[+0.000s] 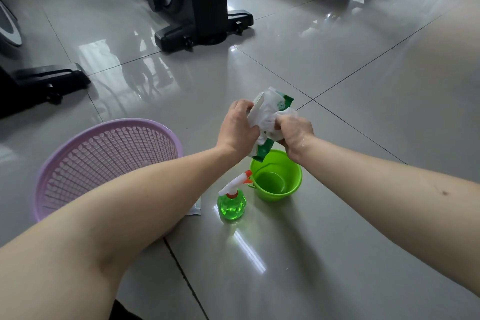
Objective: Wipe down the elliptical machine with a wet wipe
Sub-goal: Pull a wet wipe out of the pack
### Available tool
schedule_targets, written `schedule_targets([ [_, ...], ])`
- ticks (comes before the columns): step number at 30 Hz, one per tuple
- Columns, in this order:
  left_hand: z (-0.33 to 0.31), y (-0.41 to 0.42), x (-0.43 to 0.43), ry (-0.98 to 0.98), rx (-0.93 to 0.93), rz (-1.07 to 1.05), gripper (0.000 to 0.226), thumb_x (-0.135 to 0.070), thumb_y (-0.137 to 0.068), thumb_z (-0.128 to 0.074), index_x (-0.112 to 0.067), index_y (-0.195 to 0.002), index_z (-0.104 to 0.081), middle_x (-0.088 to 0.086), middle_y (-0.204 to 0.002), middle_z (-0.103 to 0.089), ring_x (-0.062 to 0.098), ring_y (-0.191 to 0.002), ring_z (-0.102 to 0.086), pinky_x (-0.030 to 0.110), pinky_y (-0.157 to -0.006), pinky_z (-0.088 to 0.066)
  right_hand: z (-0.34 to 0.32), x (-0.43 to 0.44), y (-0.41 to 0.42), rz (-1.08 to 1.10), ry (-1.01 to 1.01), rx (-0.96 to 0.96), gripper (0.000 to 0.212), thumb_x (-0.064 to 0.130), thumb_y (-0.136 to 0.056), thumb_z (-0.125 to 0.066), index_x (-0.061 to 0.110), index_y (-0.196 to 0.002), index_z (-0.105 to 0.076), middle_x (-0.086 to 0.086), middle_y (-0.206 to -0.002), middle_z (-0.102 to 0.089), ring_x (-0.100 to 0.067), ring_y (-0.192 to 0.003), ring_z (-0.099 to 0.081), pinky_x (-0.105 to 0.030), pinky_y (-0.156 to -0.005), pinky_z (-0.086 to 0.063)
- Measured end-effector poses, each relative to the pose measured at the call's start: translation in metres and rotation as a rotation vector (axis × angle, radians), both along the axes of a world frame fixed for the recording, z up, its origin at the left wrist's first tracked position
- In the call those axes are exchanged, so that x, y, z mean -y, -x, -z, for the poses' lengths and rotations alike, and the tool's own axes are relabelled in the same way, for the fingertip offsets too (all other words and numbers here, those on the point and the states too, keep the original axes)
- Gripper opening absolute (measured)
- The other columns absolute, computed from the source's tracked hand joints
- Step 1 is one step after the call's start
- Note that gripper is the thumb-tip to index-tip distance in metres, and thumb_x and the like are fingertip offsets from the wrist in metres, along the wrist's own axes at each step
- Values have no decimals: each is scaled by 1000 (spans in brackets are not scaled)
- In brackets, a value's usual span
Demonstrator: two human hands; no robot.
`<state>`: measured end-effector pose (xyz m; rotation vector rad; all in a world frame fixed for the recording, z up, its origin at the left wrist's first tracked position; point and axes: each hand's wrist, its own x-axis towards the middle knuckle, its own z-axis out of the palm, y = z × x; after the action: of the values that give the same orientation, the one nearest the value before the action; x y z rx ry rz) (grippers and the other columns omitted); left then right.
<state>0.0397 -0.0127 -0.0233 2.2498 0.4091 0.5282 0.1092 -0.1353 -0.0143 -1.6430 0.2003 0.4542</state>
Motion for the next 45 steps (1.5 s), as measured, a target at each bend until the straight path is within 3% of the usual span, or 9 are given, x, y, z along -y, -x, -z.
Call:
schedule_targets([
  [3,0,0,-1,2,11,-10,41,0,-78,-68,-9,-117,-59,2,-114,-55,13,-95,-48,17,-80,-35,2,-3,4,-11,-11,-12,46,22,-49,-81,16,-93,-70,-9,-101,-75,-30,-96,-73,-45,-89,-61],
  [15,1,2,-5,-29,-8,-14,41,-1,-80,-68,-7,-120,-60,6,-118,-57,14,-95,-48,20,-81,-38,-1,-5,7,40,44,0,22,2,-82,-61,12,-101,-69,-12,-105,-71,-32,-97,-71,-48,-84,-63],
  [20,2,2,-3,-18,-8,-10,42,-3,-79,-69,-7,-120,-61,5,-117,-58,14,-94,-49,20,-81,-38,1,-3,5,118,77,34,15,6,-96,-53,16,-100,-63,-9,-107,-66,-27,-95,-63,-36,-84,-58],
  [23,1,3,-1,-22,-7,1,42,-3,-79,-69,-7,-120,-61,5,-117,-58,14,-94,-49,21,-82,-40,3,-3,4,127,67,27,15,9,-94,-56,18,-100,-67,-9,-109,-70,-29,-100,-67,-40,-92,-59],
  [27,-1,4,4,-24,-15,28,41,-1,-79,-67,-7,-120,-61,3,-116,-56,15,-96,-50,23,-84,-42,3,4,0,140,65,6,18,12,-96,-57,20,-80,-58,3,-81,-61,-19,-79,-60,-29,-77,-54],
  [31,-4,3,5,-11,-14,13,40,-1,-79,-65,-8,-118,-61,1,-114,-55,14,-95,-49,22,-83,-40,0,5,0,97,83,10,16,14,-95,-54,19,-82,-63,0,-84,-66,-21,-78,-64,-35,-79,-58],
  [35,-5,3,1,-21,-20,0,40,0,-79,-64,-7,-118,-62,5,-115,-57,15,-94,-49,23,-83,-40,-8,4,5,-8,100,2,35,18,-68,-53,12,-99,-69,-10,-95,-70,-32,-88,-67,-38,-71,-54],
  [38,-4,2,-2,-22,-22,-32,38,1,-79,-65,-7,-116,-62,5,-115,-58,15,-93,-49,19,-80,-37,-10,6,7,-66,60,-9,27,24,-63,-58,11,-86,-68,-7,-80,-65,-28,-74,-61,-36,-62,-47],
  [45,-7,-1,-16,35,-60,-129,38,-2,-83,-64,-10,-120,-61,5,-117,-59,18,-98,-54,26,-87,-45,0,12,6,-122,210,85,38,29,-73,-88,11,-102,-70,-12,-103,-72,-31,-95,-71,-43,-86,-61],
])
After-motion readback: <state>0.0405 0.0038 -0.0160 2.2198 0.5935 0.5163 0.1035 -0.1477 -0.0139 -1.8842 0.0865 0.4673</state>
